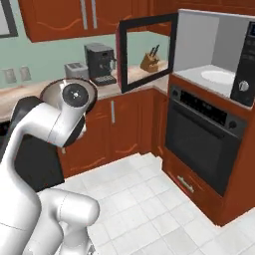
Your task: The microwave is finished heating the shrimp and tomato. Take the bowl containing the food and place it on the dining counter.
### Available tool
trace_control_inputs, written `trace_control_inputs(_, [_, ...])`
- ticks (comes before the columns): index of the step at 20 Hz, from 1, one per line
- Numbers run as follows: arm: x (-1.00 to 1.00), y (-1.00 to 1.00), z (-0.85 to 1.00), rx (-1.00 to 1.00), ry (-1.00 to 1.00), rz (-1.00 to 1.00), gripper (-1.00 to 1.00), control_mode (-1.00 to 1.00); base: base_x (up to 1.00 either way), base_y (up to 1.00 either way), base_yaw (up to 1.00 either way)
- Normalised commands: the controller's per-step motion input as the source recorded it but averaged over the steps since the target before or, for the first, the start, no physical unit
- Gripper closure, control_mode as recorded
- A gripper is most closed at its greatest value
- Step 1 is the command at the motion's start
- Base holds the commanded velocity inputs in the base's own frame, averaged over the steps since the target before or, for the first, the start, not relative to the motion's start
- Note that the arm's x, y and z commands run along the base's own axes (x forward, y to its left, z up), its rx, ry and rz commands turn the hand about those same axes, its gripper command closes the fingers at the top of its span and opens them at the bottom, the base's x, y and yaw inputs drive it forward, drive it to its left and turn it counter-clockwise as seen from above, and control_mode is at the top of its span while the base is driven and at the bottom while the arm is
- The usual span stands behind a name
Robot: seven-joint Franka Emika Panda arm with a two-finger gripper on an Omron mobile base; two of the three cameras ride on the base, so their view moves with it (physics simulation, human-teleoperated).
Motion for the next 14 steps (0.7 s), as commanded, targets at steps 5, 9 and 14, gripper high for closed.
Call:
trace_control_inputs(5, [0.0, 0.0, 0.0, 0.0, 0.0, 0.0, 1.0, 1.0, -0.16, -0.18, 1.0])
trace_control_inputs(9, [0.0, 0.0, 0.0, 0.0, 0.0, 0.0, 1.0, 1.0, -0.11, -0.14, 1.0])
trace_control_inputs(14, [0.0, 0.0, 0.0, 0.0, 0.0, 0.0, 1.0, 1.0, -0.07, -0.11, 1.0])
